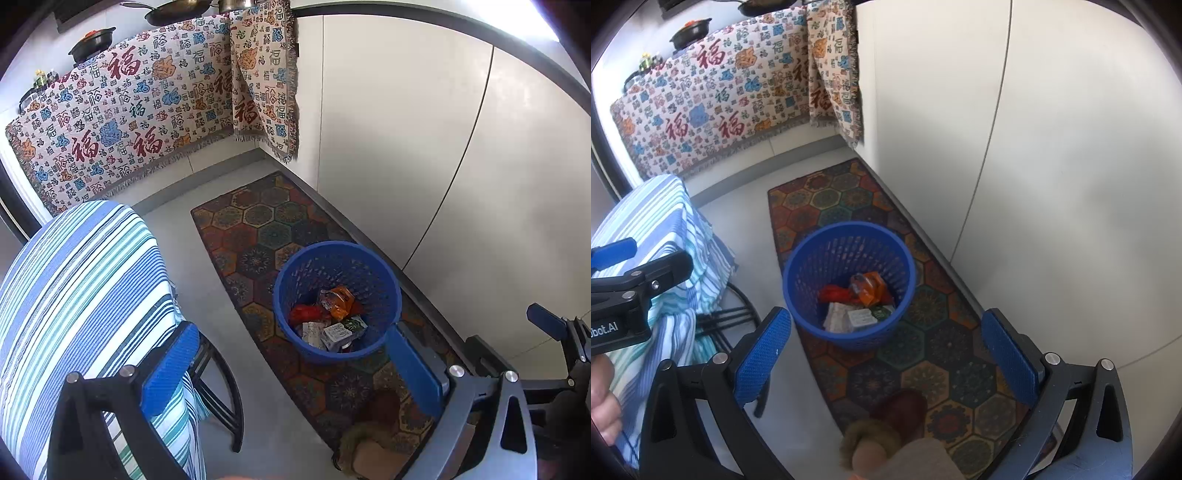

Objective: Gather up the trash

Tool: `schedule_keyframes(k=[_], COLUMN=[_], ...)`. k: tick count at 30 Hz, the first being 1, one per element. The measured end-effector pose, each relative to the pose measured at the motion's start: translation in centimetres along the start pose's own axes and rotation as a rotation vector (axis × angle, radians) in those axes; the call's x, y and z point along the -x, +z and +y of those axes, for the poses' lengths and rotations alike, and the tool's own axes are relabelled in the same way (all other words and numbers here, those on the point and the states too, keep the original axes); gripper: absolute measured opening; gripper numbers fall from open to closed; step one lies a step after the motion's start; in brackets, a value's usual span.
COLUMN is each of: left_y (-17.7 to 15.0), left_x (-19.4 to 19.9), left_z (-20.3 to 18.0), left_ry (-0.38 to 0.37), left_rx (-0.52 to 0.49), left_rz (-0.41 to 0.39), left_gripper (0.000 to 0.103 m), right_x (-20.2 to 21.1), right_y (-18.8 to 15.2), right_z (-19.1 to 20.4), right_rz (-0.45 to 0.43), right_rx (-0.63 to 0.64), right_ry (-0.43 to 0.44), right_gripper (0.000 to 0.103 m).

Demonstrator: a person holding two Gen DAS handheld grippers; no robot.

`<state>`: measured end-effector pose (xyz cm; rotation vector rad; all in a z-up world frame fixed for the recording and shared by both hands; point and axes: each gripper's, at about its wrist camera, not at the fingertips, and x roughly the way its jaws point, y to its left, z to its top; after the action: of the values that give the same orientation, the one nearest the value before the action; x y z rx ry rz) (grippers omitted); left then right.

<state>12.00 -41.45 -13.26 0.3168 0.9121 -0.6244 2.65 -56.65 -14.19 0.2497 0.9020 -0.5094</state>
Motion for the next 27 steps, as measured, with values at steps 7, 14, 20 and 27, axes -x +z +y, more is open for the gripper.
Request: schedule_keyframes(k=[7,14,20,27], left_y=[0.11,0.11,0.09,0.04], left_x=[-0.10,-0.52,-0.64,-0.72], left_z=[-0.05,-0.16,-0.32,-0.55], left_ry=[-0.002,-0.004,-0.004,-0.003], left_rx=[-0.002,-0.003,-0.007,-0.007], left_rz=[0.002,0.008,0.006,0.008], left_gripper=[0.103,0.103,0.103,0.103], right_x=[-0.05,-0.05,0.00,-0.06], right_y=[0.00,-0.01,-0.17,-0.17], right_z=[0.08,0.07,0.28,0.18], right_rz=[0.001,0.003,0.005,0.006], right_rx=[-0.002,-0.003,-0.010,-0.015], right_ry=[0.002,0.003,0.001,0.002], right_gripper=[0.103,0.103,0.103,0.103])
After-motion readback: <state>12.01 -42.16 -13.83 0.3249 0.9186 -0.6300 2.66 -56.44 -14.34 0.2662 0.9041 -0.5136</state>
